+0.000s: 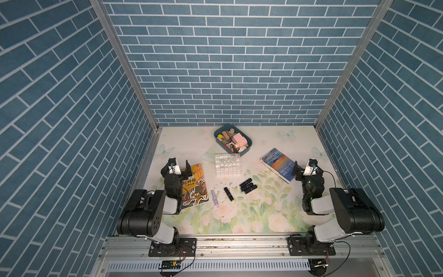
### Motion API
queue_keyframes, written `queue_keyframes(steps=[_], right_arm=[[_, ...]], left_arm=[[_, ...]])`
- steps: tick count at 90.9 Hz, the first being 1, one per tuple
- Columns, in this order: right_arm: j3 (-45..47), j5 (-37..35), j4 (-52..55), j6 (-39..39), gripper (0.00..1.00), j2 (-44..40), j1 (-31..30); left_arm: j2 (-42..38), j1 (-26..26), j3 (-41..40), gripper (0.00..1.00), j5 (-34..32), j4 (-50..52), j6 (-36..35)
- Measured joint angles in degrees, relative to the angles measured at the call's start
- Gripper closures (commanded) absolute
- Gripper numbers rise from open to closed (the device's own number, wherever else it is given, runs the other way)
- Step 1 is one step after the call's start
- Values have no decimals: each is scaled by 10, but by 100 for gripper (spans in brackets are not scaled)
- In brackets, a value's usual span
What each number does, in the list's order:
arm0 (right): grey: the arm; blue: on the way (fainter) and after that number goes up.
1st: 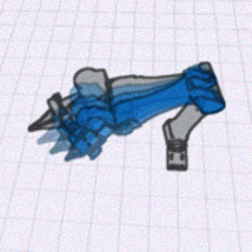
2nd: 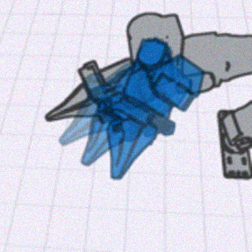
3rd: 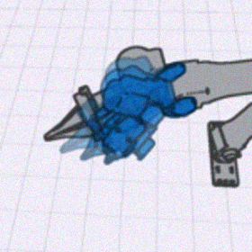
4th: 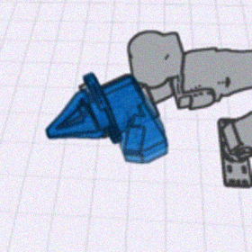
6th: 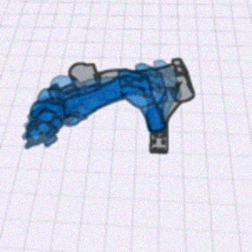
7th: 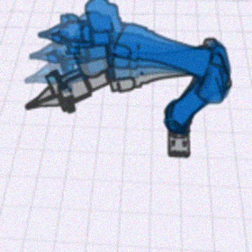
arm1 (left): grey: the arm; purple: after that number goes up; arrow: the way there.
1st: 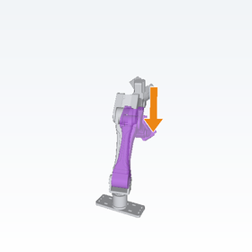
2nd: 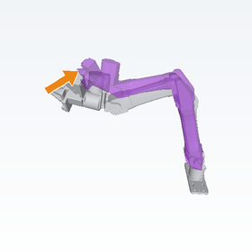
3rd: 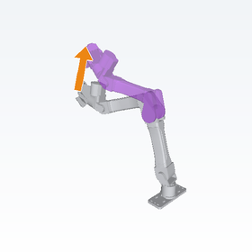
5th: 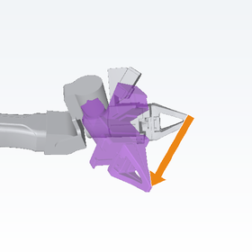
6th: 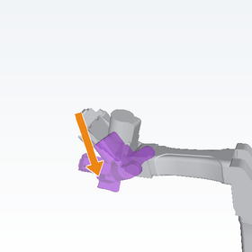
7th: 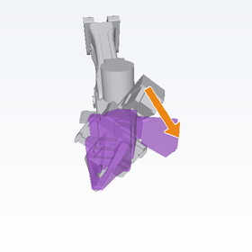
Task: Arrange the lipsticks in the organizer
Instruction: Pick up the lipstick at the center of the board.
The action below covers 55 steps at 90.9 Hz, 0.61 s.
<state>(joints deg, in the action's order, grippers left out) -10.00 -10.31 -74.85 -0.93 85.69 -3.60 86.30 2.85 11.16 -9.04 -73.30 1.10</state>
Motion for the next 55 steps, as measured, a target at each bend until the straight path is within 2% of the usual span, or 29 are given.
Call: queue_keyframes(steps=[14, 21, 29, 33, 38, 42, 48, 55], right_arm=[[-68, -59, 190, 2, 0, -147, -56], [-148, -111, 325, -44, 0, -211, -86], [-235, -128, 455, -110, 0, -250, -99], [-256, -118, 496, -142, 4, -266, -96], [-263, -70, 537, -174, 14, -284, -81], [-264, -34, 565, -197, 17, -290, -72], [-271, 2, 616, -230, 20, -284, -74], [-293, 22, 678, -254, 23, -261, -115]], left_arm=[[-88, 11, 36, 0, -60, 122, 24], [-150, 21, 74, 0, -114, 207, 64], [-197, 24, 131, 0, -161, 333, 120], [-210, 24, 160, 0, -174, 397, 149], [-221, 24, 194, 0, -179, 473, 187], [-223, 24, 216, 0, -177, 527, 219], [-221, 18, 242, 0, -149, 591, 254], [-217, 12, 257, 3, -97, 642, 268]])
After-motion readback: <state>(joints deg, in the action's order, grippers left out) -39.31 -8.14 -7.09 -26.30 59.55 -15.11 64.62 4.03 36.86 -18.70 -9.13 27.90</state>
